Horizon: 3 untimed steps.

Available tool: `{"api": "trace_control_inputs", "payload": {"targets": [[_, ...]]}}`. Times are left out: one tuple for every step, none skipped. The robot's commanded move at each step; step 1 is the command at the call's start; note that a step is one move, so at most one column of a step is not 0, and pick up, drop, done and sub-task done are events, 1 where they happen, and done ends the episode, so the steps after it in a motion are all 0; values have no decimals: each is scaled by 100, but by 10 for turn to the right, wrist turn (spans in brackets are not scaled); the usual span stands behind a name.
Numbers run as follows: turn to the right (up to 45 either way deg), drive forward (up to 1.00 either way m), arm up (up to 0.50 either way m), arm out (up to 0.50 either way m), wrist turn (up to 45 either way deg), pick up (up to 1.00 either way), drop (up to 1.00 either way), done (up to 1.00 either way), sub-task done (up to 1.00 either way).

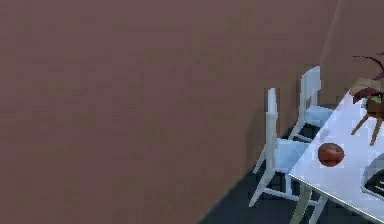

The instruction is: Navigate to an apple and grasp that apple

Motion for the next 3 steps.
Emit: {"api": "trace_control_inputs", "payload": {"targets": [[-450, 0, 0, 0, 0, 0, 0, 0, 0], [450, 0, 0, 0, 0, 0, 0, 0, 0], [210, 0, 0, 0, 0, 0, 0, 0, 0]]}}
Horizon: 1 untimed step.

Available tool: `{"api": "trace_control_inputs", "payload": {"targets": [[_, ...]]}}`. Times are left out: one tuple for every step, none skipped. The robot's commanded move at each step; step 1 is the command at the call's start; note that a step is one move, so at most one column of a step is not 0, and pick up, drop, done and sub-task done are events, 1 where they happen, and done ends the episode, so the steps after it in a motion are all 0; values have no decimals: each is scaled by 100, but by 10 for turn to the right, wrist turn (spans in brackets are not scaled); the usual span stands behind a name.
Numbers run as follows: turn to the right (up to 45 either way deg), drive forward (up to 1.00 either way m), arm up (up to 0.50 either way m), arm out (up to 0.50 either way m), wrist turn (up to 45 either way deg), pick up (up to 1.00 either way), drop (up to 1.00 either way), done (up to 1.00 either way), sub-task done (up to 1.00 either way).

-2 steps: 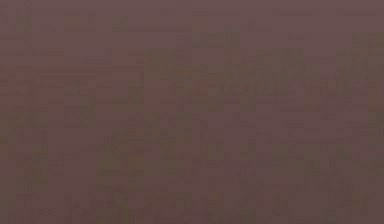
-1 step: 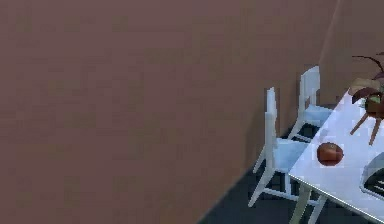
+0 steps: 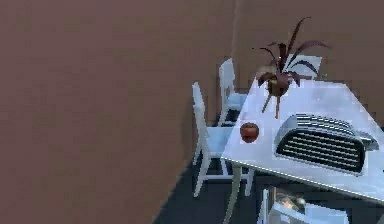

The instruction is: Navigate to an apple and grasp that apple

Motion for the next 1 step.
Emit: {"api": "trace_control_inputs", "payload": {"targets": [[0, 50, 0, 0, 0, 0, 0, 0, 0]]}}
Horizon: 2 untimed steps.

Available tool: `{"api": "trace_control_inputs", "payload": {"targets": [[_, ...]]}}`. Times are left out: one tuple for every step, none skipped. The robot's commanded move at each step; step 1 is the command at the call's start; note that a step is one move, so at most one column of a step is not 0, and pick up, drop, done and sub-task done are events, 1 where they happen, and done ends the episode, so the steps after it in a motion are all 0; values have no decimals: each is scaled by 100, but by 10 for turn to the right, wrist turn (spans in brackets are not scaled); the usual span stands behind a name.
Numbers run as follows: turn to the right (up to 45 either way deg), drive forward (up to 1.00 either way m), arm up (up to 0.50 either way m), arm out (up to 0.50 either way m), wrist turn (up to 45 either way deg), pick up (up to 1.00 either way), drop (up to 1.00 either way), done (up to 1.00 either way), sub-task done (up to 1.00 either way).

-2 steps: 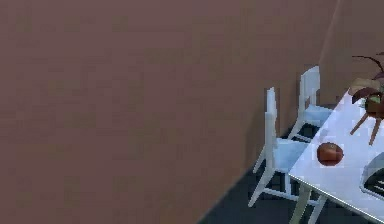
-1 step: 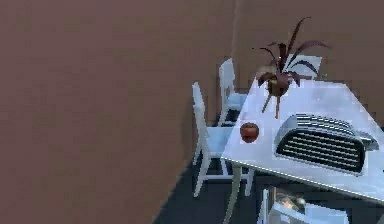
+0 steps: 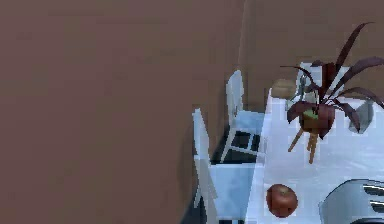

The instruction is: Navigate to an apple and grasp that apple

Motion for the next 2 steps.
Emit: {"api": "trace_control_inputs", "payload": {"targets": [[90, 0, 0, 0, 0, 0, 0, 0, 0], [0, 25, 0, 0, 0, 0, 0, 0, 0]]}}
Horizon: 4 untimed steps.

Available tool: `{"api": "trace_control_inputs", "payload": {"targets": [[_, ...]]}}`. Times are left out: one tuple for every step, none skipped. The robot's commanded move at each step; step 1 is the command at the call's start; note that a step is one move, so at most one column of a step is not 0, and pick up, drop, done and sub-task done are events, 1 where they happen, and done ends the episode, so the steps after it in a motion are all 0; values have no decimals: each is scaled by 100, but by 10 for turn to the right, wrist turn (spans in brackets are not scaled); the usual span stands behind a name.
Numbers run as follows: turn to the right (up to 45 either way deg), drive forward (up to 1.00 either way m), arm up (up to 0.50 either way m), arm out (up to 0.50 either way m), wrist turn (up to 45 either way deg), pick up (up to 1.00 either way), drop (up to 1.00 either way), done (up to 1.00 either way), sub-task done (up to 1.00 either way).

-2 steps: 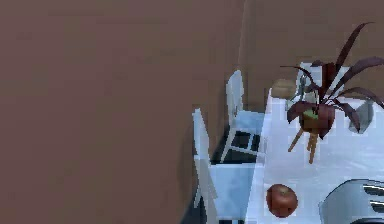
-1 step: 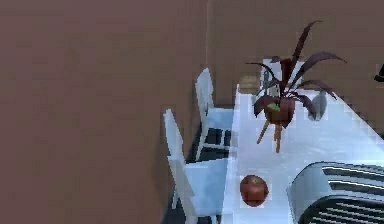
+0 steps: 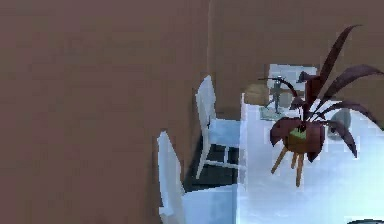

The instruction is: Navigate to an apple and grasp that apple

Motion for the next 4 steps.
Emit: {"api": "trace_control_inputs", "payload": {"targets": [[-450, 0, 0, 0, 0, 0, 0, 0, 0], [-90, 0, 0, 0, 0, 0, 0, 0, 0], [0, 0, 50, 0, 0, 0, 0, 0, 0], [0, 0, 34, 0, 0, 0, 0, 0, 0]]}}
